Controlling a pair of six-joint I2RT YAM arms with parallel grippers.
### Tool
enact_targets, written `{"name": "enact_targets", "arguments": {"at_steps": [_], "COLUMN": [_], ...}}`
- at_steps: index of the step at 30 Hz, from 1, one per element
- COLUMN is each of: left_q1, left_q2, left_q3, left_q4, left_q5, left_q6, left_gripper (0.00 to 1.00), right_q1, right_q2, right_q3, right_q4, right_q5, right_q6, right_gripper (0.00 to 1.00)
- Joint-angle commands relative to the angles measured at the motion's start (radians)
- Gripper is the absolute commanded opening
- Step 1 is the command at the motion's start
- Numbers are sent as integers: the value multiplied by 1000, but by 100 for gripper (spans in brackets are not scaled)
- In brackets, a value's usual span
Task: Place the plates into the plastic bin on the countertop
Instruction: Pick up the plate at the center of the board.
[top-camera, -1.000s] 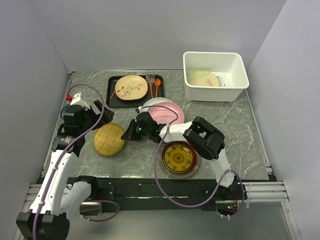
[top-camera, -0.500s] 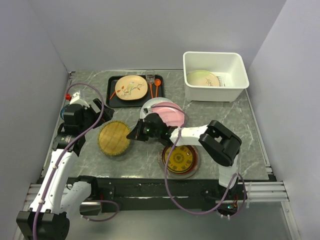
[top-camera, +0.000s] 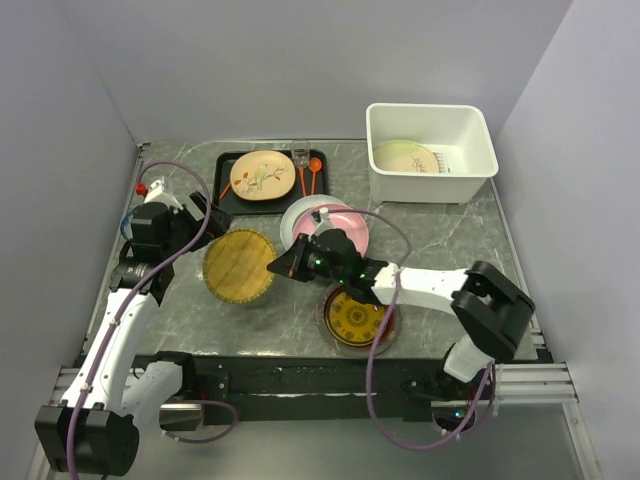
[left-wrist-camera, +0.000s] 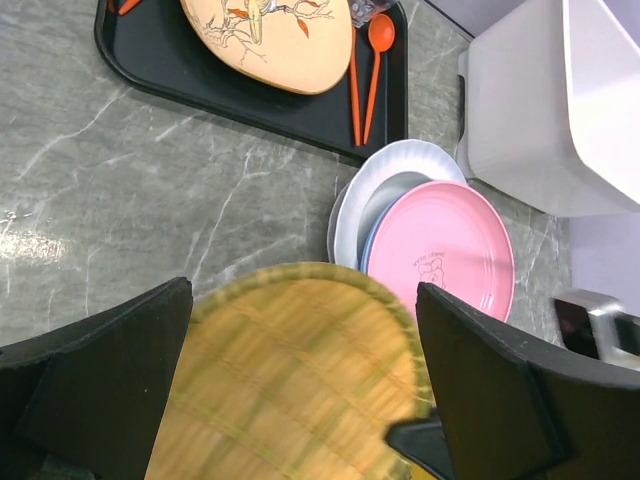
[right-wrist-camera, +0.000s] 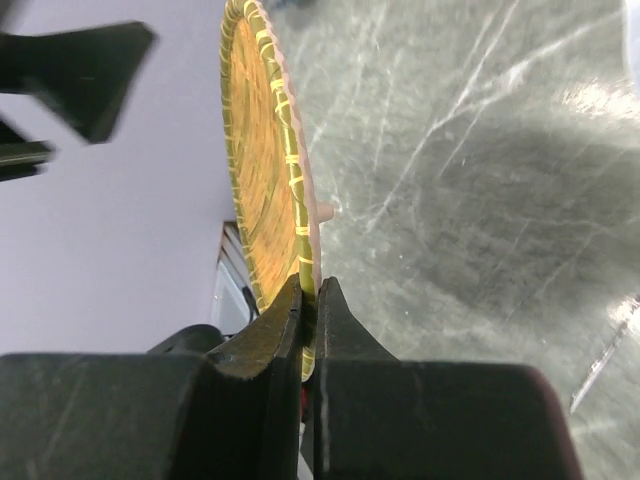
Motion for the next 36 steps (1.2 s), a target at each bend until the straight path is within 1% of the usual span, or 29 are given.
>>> {"name": "enact_targets", "arguments": {"at_steps": [1, 7, 17, 24, 25, 27, 36], "left_q1": [-3, -3, -3, -3, -3, -3, -3], "left_q2": [5, 11, 40, 51, 51, 52, 75], "left_q3": [31, 39, 22, 14, 13, 12, 45], "left_q4": [69, 82, 102, 86, 84, 75, 29], "left_q5": [28, 26, 34, 25, 23, 13, -3], "left_q6": [-25, -33, -19, -2, -1, 4, 30], "left_gripper": [99, 99, 99, 99, 99, 99, 99], "right_q1": [1, -8, -86, -198, -212, -237, -333], "right_q2": [-139, -230, -339, -385, -386, -389, -350], "right_q3": [-25, -85, -164, -184, -187, -190, -123], "right_q4": [1, -57, -108, -113, -104, -93, -110], "right_q5": [99, 150, 173, 127, 84, 66, -16], "right_q6": [-18, -30, -64, -93, -93, -96, -140], "right_gripper": [0, 0, 0, 0, 0, 0, 0]}}
